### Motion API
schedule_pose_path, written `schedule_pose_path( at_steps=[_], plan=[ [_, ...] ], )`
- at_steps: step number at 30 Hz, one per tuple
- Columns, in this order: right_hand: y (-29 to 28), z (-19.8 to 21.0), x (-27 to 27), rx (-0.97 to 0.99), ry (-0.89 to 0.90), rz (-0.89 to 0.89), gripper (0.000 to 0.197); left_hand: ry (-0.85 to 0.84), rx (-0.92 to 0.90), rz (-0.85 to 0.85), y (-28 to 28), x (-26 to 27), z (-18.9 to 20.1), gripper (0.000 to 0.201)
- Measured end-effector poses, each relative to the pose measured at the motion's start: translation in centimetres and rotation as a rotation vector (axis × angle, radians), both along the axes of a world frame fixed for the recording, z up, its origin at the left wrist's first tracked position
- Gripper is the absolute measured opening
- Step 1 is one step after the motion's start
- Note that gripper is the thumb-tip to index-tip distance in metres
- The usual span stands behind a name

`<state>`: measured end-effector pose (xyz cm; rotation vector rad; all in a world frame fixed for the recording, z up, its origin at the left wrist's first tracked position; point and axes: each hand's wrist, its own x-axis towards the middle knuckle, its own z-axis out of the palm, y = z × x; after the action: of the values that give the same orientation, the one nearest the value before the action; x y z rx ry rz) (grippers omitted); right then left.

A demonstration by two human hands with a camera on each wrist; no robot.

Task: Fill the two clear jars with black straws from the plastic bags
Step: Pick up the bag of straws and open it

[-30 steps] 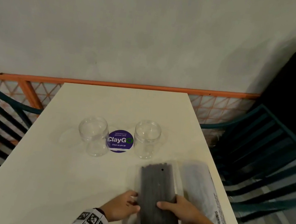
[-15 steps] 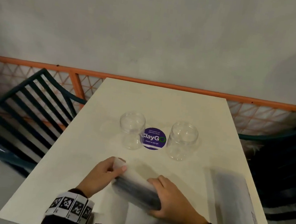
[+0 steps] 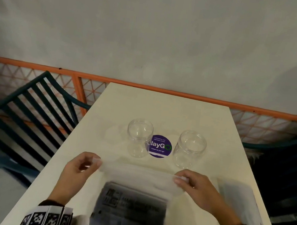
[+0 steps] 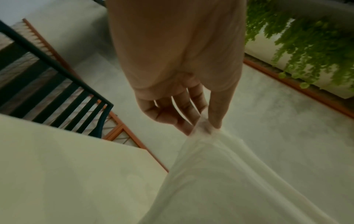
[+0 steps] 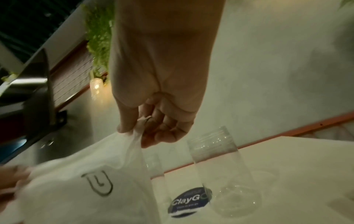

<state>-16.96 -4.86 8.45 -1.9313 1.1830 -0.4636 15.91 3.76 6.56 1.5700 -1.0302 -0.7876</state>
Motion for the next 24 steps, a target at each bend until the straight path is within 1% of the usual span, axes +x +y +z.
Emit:
schedule_pose_path(
  at_steps=[2, 3, 5, 6, 7, 8, 11, 12, 14, 16, 18, 20, 22, 24],
  plan=[
    [-0.1, 0.1, -0.2, 0.079, -0.184, -0.125, 0.017, -0.13, 0.022, -0.023, -0.2, 0.0, 0.7, 0.012],
    [0.0, 0.2, -0.2, 0.13, -0.276, -0.175, 0.019, -0.254, 0.027, -0.017, -0.4, 0.0, 1.1, 0.014],
    [0.3, 0.2, -0.2, 0.21, -0.4, -0.249, 0.02, -0.577, -0.033, -0.015, -0.7, -0.5, 2.1, 0.013],
    [0.5, 0.1, -0.1, 0.227, -0.434, -0.278, 0.019, -0.705, -0.073, -0.043, -0.9, -1.3, 2.7, 0.02],
    [0.7, 0.1, 0.0, 0.226, -0.457, -0.304, 0.018, -0.759, -0.103, -0.101, -1.3, -2.5, 3.3, 0.029],
    [0.8, 0.0, 0.1, 0.205, -0.464, -0.325, 0.017, -0.76, -0.126, -0.169, -1.6, -4.0, 3.9, 0.032],
    [1.5, 0.0, 0.8, 0.116, -0.477, -0.36, 0.02, -0.685, -0.194, -0.443, -2.7, -9.5, 4.9, 0.023],
    [1.7, 0.1, 1.0, 0.098, -0.48, -0.366, 0.022, -0.685, -0.211, -0.513, -3.0, -11.1, 4.9, 0.022],
    [2.2, 0.1, 1.2, 0.093, -0.496, -0.352, 0.024, -0.668, -0.205, -0.599, -3.6, -13.5, 4.6, 0.028],
    [2.7, 0.1, 1.2, 0.106, -0.524, -0.339, 0.024, -0.588, -0.145, -0.593, -4.0, -14.5, 4.3, 0.028],
    [3.0, 0.0, 1.2, 0.103, -0.542, -0.383, 0.023, -0.541, -0.108, -0.574, -4.2, -15.0, 4.2, 0.02],
    [3.3, -0.1, 1.2, 0.079, -0.526, -0.421, 0.023, -0.543, -0.111, -0.579, -4.1, -15.1, 4.0, 0.016],
    [3.6, -0.2, 1.3, 0.032, -0.483, -0.411, 0.025, -0.568, -0.124, -0.596, -4.0, -15.1, 4.0, 0.015],
    [3.8, -0.2, 1.2, -0.037, -0.437, -0.378, 0.03, -0.67, -0.147, -0.604, -3.9, -15.1, 3.9, 0.016]
  ],
)
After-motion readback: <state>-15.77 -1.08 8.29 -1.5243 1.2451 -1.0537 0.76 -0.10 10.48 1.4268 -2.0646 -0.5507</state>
